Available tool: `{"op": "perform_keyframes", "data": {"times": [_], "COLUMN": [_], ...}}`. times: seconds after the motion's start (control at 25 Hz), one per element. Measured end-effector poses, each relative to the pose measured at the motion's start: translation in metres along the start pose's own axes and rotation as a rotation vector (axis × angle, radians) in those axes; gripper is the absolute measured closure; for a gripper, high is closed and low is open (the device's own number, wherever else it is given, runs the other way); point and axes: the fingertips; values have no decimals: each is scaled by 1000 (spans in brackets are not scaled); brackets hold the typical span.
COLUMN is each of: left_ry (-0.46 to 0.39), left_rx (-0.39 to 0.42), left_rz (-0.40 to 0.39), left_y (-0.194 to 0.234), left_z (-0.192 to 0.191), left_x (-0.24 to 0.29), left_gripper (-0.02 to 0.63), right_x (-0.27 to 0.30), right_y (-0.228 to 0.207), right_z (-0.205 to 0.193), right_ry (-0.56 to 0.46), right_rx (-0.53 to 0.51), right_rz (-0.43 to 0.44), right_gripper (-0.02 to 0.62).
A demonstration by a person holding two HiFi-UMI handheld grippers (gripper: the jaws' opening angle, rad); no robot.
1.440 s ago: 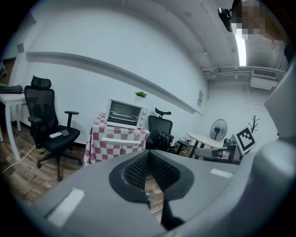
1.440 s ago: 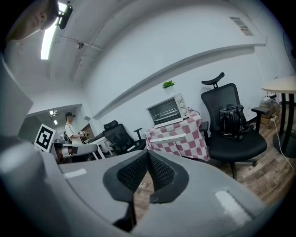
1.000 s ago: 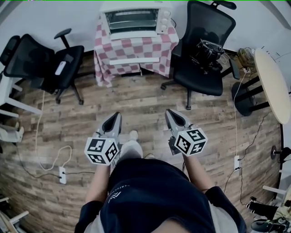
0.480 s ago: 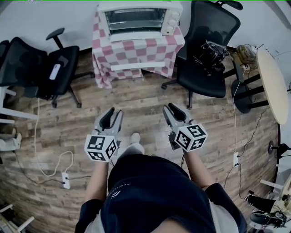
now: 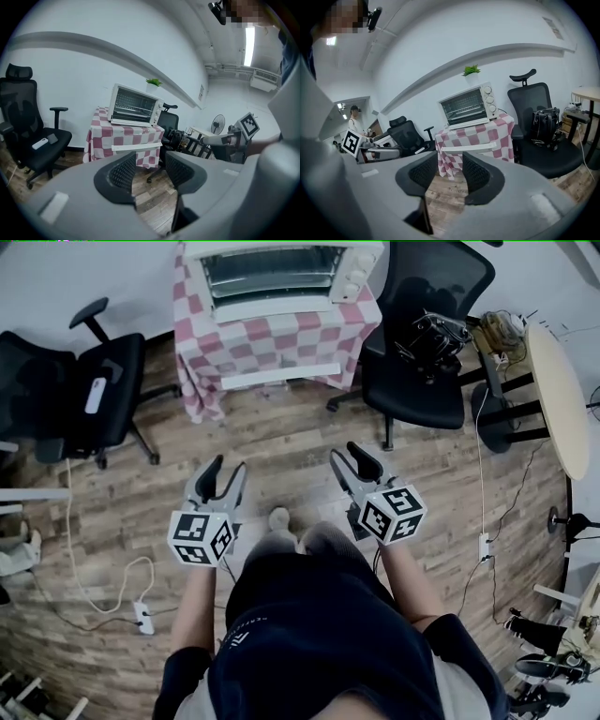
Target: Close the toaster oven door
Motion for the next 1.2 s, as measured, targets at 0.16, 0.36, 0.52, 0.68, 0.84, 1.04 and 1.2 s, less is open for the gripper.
{"op": "perform_keyframes", "data": {"times": [0.16, 0.36, 0.52, 0.68, 0.84, 1.04, 1.2], "left_ry": [16, 41, 53, 55, 55, 98, 133], "left_rx": [-15, -21, -33, -46, -55, -57, -52], "left_rz": [3, 31, 77, 110, 154, 184, 195], "left_y": [8, 14, 22, 26, 27, 34, 48], "left_z": [-1, -4, 0, 8, 10, -6, -21], "left_x": [19, 44, 63, 84, 101, 117, 128], "left_gripper": [403, 392, 385, 377, 377, 379, 377], "right_x": [10, 31, 53, 74, 94, 113, 129], "right_y": [-17, -41, -62, -81, -98, -117, -129], "right_z": [-4, -2, 2, 7, 4, -12, -26], "right_ry": [34, 65, 93, 118, 150, 202, 239], "right_rx": [3, 1, -26, -49, -70, -89, -75], "right_rz": [-19, -7, 27, 56, 94, 111, 104], "right_gripper": [425, 419, 419, 419, 419, 419, 419]}}
Point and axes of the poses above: the fingertips, and each gripper's own axes: x forward along the fingers, y to its left, z out of its top, and after that the axes turned 2 degrees about -z, right-handed
